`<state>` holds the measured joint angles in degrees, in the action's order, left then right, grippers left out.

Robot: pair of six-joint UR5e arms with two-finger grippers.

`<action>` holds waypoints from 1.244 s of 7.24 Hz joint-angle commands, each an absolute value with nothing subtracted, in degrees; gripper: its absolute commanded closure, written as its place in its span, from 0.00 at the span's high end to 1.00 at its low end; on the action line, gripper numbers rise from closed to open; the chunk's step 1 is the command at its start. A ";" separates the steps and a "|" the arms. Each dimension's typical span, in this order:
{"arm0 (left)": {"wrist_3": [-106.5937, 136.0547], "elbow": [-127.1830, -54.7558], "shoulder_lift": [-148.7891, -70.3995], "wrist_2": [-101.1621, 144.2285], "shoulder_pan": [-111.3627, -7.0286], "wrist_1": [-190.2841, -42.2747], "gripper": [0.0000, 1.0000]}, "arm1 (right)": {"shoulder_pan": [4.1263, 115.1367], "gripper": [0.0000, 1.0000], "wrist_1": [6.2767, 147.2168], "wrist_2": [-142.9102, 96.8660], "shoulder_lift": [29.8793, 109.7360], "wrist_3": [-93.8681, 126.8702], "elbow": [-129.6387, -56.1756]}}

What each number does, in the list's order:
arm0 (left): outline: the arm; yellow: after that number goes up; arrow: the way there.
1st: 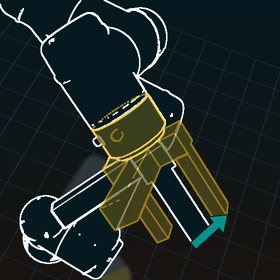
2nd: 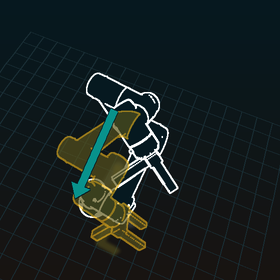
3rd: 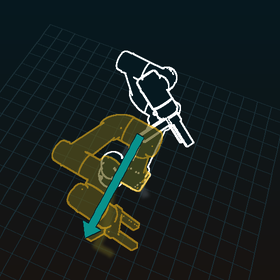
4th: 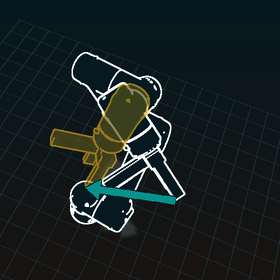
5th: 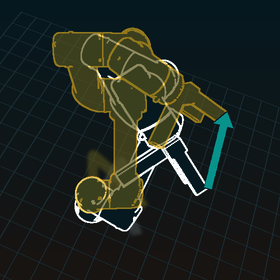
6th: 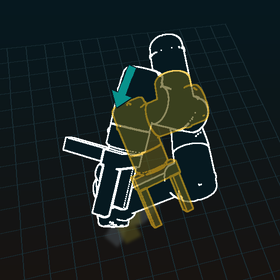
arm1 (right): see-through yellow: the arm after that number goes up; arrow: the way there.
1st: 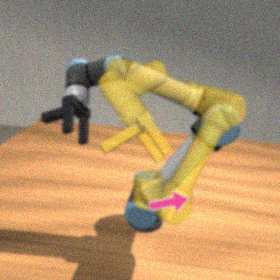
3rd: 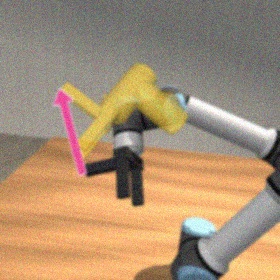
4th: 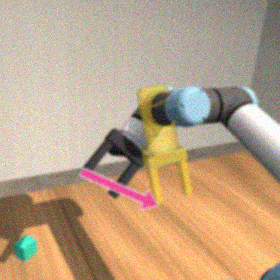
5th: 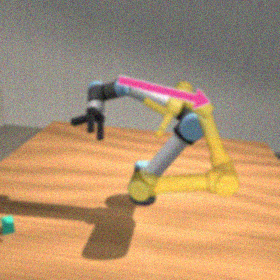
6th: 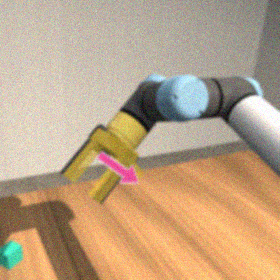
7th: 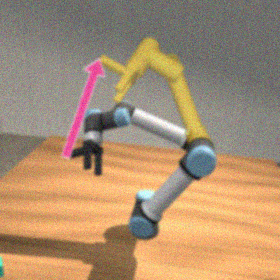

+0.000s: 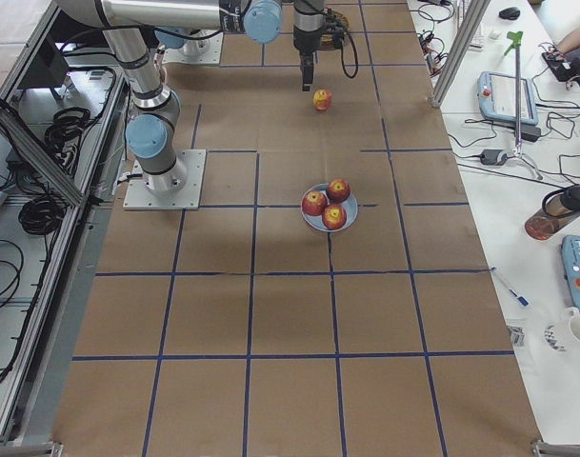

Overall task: Transfer apple from basket to plate
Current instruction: 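Release the apple on the table and raise the left gripper back, then reach the right gripper to the apple at table center and grasp it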

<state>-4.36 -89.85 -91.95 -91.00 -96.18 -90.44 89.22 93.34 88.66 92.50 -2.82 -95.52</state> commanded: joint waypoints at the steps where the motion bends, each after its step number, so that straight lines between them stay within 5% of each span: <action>1: -9.47 -90.61 -84.49 -91.23 -89.76 -99.56 0.99 | 91.56 1.00 96.48 88.60 90.37 0.16 -95.10; 6: -11.34 -91.14 -84.45 -90.18 -82.97 -98.53 0.99 | 110.20 1.00 114.41 89.38 74.48 24.38 -95.01; 9: -12.21 -91.05 -84.81 -90.08 -92.61 -91.15 0.99 | 112.50 1.00 123.45 93.05 64.73 24.88 -94.84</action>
